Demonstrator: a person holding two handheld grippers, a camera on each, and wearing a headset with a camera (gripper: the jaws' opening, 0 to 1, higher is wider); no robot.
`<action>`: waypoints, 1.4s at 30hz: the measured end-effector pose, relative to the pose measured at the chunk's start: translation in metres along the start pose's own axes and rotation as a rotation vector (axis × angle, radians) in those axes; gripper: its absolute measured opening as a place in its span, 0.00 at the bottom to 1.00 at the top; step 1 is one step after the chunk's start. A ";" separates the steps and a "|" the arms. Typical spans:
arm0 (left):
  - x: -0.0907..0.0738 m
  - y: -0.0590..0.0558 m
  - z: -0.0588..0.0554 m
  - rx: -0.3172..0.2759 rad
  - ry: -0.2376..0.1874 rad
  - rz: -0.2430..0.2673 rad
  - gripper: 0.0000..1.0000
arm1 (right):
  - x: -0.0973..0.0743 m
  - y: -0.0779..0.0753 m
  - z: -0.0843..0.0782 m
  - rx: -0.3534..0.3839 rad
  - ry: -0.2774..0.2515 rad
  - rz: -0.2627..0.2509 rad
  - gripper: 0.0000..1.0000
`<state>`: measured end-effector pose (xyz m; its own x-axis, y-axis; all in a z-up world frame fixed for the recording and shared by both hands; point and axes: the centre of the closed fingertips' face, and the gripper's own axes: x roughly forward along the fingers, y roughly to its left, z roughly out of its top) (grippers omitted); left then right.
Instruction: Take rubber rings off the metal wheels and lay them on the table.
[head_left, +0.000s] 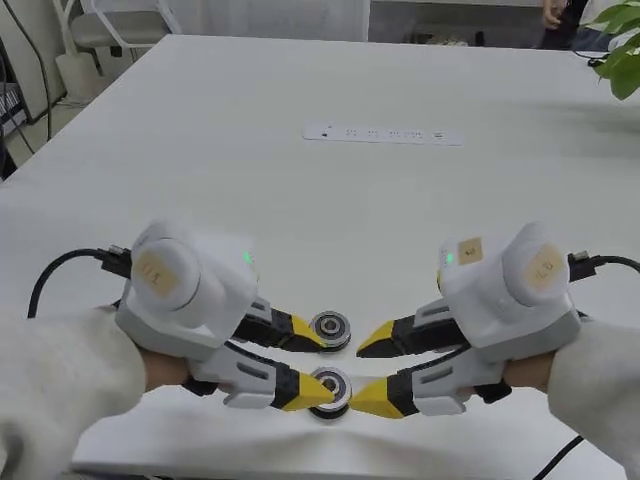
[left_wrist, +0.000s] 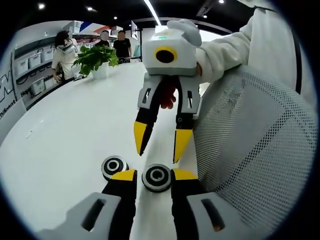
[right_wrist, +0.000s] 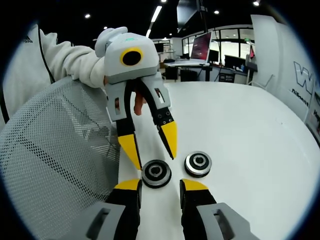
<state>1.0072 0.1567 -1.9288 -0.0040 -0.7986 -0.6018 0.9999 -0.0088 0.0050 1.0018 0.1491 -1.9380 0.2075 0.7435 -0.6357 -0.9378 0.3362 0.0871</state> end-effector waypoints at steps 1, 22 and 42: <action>0.000 0.000 0.000 0.001 -0.001 -0.001 0.20 | 0.001 0.001 0.000 0.000 0.000 0.001 0.27; 0.010 -0.001 -0.007 0.070 0.016 -0.021 0.10 | 0.015 0.004 -0.012 -0.016 0.050 0.009 0.20; 0.012 0.002 -0.004 0.090 -0.027 0.004 0.07 | 0.018 -0.003 -0.012 -0.061 0.055 -0.042 0.29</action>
<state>1.0097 0.1500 -1.9390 -0.0019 -0.8146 -0.5800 0.9951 -0.0592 0.0798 1.0049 0.1544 -1.9591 0.2326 0.6960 -0.6793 -0.9442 0.3289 0.0138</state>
